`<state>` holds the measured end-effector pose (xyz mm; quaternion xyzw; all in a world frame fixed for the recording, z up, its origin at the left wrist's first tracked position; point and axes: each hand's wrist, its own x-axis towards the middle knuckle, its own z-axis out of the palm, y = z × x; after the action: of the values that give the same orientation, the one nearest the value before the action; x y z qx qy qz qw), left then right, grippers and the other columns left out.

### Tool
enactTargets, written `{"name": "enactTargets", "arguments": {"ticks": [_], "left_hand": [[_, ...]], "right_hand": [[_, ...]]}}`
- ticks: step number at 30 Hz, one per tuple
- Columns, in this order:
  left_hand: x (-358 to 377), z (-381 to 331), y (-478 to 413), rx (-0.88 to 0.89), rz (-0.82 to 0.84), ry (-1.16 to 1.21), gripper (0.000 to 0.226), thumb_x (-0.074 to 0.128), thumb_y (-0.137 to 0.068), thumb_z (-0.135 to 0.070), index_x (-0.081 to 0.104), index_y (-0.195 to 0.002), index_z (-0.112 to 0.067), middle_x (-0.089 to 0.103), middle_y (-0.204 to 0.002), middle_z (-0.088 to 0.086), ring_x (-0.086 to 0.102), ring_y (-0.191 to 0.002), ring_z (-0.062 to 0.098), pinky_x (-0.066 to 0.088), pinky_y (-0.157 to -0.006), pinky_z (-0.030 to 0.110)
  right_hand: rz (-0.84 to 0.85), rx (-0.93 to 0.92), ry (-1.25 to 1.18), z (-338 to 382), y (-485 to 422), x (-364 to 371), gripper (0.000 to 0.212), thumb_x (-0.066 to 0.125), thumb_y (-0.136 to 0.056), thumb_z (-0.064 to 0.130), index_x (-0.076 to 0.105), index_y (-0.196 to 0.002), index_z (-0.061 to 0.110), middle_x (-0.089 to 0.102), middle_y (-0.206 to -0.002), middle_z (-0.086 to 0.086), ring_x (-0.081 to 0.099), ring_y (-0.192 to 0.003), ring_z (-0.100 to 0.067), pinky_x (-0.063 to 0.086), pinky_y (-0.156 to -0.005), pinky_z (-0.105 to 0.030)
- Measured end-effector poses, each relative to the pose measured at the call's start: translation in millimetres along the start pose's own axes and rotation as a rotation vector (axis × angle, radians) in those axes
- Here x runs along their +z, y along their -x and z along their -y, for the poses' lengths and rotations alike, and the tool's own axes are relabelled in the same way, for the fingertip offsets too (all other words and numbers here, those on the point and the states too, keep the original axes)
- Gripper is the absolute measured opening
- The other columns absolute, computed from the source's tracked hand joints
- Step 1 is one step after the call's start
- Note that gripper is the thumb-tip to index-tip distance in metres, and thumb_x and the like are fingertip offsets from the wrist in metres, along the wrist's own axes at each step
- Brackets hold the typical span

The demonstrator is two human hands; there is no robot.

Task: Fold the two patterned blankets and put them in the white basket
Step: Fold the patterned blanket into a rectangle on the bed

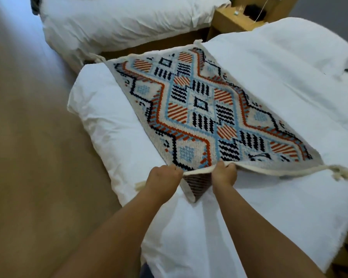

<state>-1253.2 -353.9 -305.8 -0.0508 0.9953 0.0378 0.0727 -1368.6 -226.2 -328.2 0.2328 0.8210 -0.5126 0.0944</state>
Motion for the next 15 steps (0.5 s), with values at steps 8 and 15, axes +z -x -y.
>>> {"name": "enactTargets", "arguments": {"ticks": [8,15], "left_hand": [[-31.4,112.8,-93.9,0.021,-0.014,0.021,0.016,0.041,-0.097,-0.025,0.053,-0.100,-0.016,0.057,-0.101,0.006,0.056,-0.091,0.027,0.035,-0.061,0.032],[-56.0,229.1,-160.0,-0.078,0.002,0.233,0.037,0.028,-0.099,-0.044,0.054,-0.099,-0.017,0.058,-0.099,0.005,0.057,-0.090,0.024,0.039,-0.065,0.032]], "right_hand": [[0.039,-0.102,0.123,94.2,-31.3,103.9,0.040,0.036,-0.100,0.027,0.046,-0.125,-0.003,0.053,-0.126,-0.025,0.052,-0.109,-0.037,0.040,-0.085,-0.038],[0.071,-0.118,0.192,166.2,-50.2,215.8,0.040,0.034,-0.101,0.029,0.050,-0.122,-0.001,0.055,-0.118,-0.023,0.054,-0.097,-0.034,0.037,-0.075,-0.034]]}}
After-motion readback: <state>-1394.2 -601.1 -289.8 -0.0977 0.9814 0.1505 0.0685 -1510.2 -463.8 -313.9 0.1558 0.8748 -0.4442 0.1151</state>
